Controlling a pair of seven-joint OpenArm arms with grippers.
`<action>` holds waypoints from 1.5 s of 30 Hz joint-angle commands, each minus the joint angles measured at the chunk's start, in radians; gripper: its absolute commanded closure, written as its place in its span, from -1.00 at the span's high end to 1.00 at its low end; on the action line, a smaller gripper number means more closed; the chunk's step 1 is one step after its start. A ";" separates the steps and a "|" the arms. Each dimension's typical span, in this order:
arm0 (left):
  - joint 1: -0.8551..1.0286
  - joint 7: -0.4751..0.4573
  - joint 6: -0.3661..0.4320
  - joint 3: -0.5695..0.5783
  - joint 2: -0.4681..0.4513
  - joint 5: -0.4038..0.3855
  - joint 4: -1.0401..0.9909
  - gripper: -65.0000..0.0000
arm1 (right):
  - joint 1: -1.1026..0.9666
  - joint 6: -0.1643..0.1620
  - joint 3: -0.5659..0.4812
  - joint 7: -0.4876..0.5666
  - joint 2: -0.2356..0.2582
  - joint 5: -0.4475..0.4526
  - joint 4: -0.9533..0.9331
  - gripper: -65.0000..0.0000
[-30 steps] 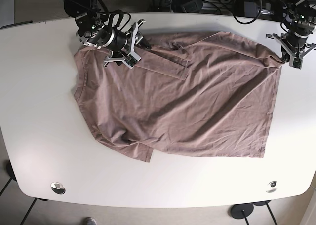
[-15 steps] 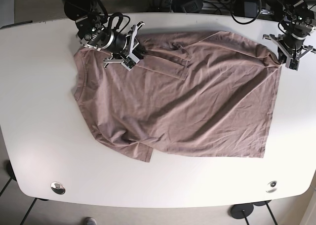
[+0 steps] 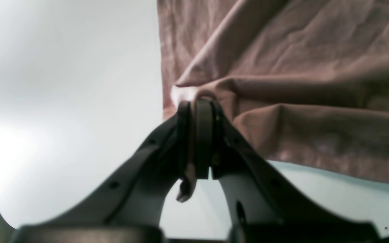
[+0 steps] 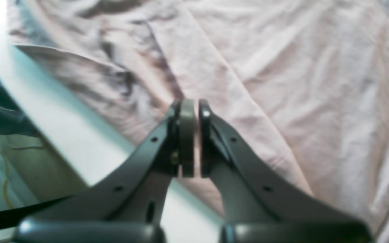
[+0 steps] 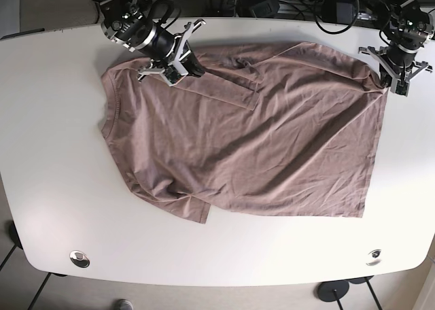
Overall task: Fold the T-shirt properly
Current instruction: 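Regrasp the shirt's edge near the collar with the right gripper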
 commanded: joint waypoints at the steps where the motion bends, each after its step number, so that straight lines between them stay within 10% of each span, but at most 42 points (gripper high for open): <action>1: 0.003 -0.019 0.006 -0.009 -0.014 -0.012 0.029 -1.00 | -0.004 -0.003 0.020 0.021 0.009 -0.001 0.019 -0.94; 10: -0.002 -0.019 0.006 -0.001 -0.016 -0.011 0.026 -1.00 | 0.027 -0.004 -0.027 0.016 0.013 -0.176 -0.021 0.39; 17: -0.002 -0.019 0.006 -0.001 -0.014 -0.011 0.024 -1.00 | 0.084 -0.006 -0.134 0.018 0.007 -0.218 -0.093 0.14; 28: 0.000 -0.019 0.006 -0.006 -0.014 -0.011 -0.029 -1.00 | 0.288 0.039 -0.208 -0.054 -0.194 -0.219 -0.268 0.09; 38: 0.000 -0.019 0.006 -0.006 -0.014 -0.011 -0.029 -1.00 | 0.337 0.039 -0.213 0.032 -0.202 -0.219 -0.406 0.07; 45: -0.002 -0.019 0.006 -0.002 -0.016 -0.011 -0.029 -1.00 | 0.335 0.034 -0.211 0.039 -0.202 -0.222 -0.407 -0.91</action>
